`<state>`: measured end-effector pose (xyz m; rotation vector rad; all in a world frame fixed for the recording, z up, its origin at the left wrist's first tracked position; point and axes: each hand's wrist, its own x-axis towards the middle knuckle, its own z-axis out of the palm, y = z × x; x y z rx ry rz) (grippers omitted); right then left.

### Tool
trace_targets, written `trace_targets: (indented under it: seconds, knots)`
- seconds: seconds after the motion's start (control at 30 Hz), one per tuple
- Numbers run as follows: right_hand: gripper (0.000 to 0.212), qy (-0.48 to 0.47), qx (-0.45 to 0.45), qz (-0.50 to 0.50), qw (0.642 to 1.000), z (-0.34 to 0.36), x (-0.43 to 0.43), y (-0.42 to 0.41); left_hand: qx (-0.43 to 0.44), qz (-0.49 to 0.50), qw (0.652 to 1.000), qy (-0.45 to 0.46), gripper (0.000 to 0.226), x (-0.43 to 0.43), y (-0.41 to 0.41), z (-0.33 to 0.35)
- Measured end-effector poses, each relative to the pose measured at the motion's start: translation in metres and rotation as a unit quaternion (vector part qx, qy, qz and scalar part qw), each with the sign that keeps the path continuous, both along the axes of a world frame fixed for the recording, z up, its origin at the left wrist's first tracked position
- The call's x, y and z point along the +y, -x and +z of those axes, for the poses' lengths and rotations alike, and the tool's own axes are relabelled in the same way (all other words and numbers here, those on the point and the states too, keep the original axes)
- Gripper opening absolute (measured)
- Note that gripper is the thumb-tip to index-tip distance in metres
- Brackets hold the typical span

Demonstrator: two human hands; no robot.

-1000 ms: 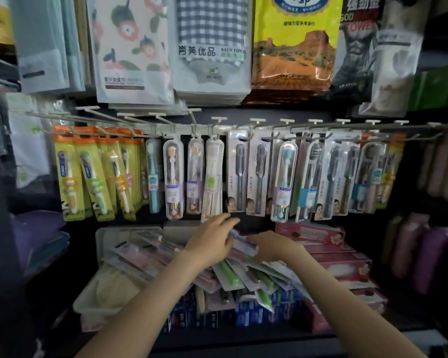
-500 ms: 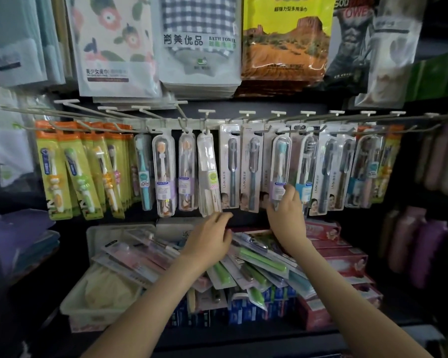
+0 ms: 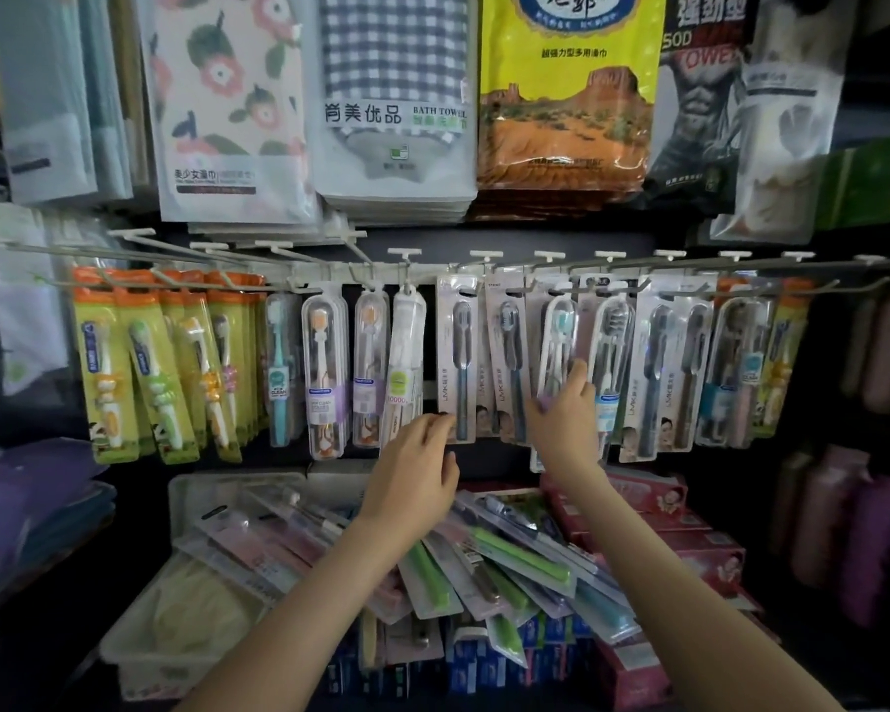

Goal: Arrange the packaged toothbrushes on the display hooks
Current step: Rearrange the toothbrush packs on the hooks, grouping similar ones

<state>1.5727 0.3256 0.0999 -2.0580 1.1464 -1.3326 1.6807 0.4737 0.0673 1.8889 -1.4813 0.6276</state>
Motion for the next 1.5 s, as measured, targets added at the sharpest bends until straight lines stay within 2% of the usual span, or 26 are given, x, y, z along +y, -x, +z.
trace_targets:
  seconds: [0.2,0.4,0.5,0.83,1.03,1.13,1.27,1.37,1.5]
  knots:
    - [0.072,0.030,-0.030,0.025,0.999,0.004,0.019,0.032,-0.008,-0.021,1.000,-0.004,0.045,-0.008,0.017,0.008]
    - [0.068,0.038,-0.022,0.023,0.999,0.005,0.044,0.065,-0.008,-0.044,0.999,0.001,0.045,-0.019,0.044,0.014]
    - [0.058,0.030,-0.026,0.030,0.999,0.011,0.055,0.071,0.002,-0.053,0.999,0.008,0.045,-0.017,0.054,0.017]
    - [0.030,-0.088,-0.054,0.044,0.994,0.037,0.080,0.060,0.012,-0.053,0.998,0.012,0.045,0.015,0.053,0.032]
    - [0.028,-0.134,-0.095,0.082,0.983,0.043,0.093,0.061,0.010,-0.051,0.998,0.021,0.044,0.043,0.038,0.036]
    - [0.025,-0.121,-0.108,0.065,0.985,0.044,0.100,0.066,0.009,-0.055,0.998,0.025,0.042,0.052,0.035,0.040]
    - [0.057,-0.074,-0.087,0.023,0.993,0.042,0.109,0.072,0.000,-0.071,0.997,0.021,0.044,0.056,0.043,0.047]
    - [0.053,-0.039,-0.068,0.039,0.996,0.034,0.117,0.077,-0.009,-0.084,0.996,0.013,0.046,0.055,0.056,0.050]
    - [0.041,0.001,0.016,0.089,0.996,0.028,0.134,0.071,-0.019,-0.091,0.996,0.006,0.047,0.062,0.061,0.049]
